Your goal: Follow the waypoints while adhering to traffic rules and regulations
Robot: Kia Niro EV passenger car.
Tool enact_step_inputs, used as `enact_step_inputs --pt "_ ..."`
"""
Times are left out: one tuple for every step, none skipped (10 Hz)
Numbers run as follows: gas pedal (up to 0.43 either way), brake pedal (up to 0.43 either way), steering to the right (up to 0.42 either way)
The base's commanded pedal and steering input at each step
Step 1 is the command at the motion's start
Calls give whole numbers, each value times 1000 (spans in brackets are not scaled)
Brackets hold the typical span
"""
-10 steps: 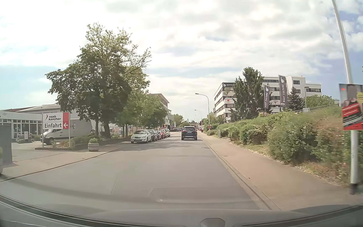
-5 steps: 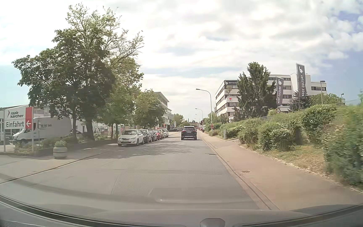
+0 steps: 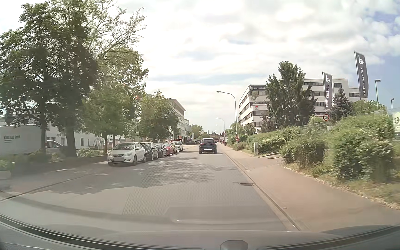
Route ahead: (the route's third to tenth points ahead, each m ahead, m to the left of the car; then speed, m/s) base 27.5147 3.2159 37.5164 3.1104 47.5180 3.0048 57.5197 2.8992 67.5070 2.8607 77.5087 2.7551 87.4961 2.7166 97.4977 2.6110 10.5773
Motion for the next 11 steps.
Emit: enact_step_inputs --pt "28 24 -1" --pt "0 24 -1" --pt "0 24 0" --pt "0 24 0" --pt "0 24 0" --pt "0 24 0" --pt "0 24 0" --pt "0 24 0" --pt "0 24 0" --pt "0 24 -1" --pt "0 24 -5"
